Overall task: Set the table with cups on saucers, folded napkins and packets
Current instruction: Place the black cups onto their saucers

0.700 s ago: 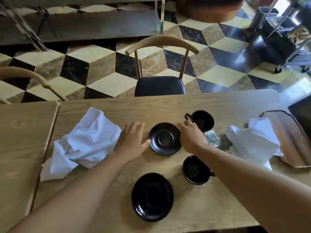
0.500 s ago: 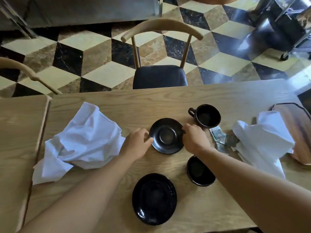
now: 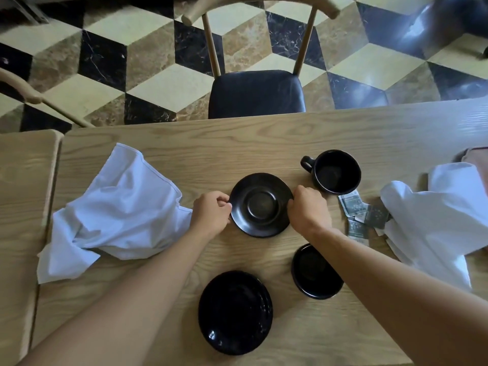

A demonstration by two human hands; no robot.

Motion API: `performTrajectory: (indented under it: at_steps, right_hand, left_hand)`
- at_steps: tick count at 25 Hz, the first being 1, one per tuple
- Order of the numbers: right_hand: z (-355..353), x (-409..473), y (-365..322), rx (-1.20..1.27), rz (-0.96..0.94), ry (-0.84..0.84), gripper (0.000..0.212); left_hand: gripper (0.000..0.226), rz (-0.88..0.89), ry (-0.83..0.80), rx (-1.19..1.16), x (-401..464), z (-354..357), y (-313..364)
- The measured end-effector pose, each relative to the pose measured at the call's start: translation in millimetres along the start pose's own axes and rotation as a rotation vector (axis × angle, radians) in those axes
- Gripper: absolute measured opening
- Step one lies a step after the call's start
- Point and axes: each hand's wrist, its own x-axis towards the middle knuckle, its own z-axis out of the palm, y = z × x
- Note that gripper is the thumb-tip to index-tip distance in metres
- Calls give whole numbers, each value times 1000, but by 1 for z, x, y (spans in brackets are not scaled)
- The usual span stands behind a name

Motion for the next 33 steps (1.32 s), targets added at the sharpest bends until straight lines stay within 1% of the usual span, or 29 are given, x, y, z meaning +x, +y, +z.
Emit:
performTrajectory:
  at_steps: [3, 5, 8, 11, 14, 17, 20, 23, 26, 27, 29, 31, 33]
  right_hand:
    - [-9, 7, -12, -92, -30, -13, 6]
    - [-14, 17, -27, -106, -40, -40, 6]
    - [-20, 40, -50, -97, -92, -95, 18]
    - [-38, 64, -63, -197, -199, -127, 25]
    - [-59, 90, -63, -282, -272, -98, 20]
    - [-76, 120, -57, -286, -249, -96, 18]
    - [-93, 144, -43, -163, -198, -220, 26]
    - [-104, 158, -21, 98, -137, -311, 24]
    - [-105, 163, -3, 387, 9, -404, 22]
    - [-103, 164, 1, 440, 41, -409, 23]
    - [-97, 166, 9, 488, 65, -327, 22]
    - [-93, 167, 16, 467, 69, -262, 18]
    - [-92, 165, 20, 435, 60, -251, 17]
  left_hand:
    - [19, -26, 23, -37, 3, -2, 8]
    - [18, -44, 54, -75, 10, -5, 14]
    - [17, -87, 96, -103, 28, -13, 27]
    - [20, -106, 118, -140, 48, -21, 44]
    - [26, -103, 121, -171, 69, -25, 56]
    - [23, -103, 88, -209, 82, -22, 63]
    - [23, -84, 31, -260, 88, -12, 70]
    - [22, -105, -16, -347, 92, -5, 80]
    - [24, -144, -64, -403, 93, 0, 90]
    - [24, -149, -70, -411, 94, 1, 93]
    - [24, -149, -75, -422, 94, 5, 98]
    - [26, -147, -81, -422, 92, 9, 102]
    - [27, -151, -86, -419, 92, 11, 103]
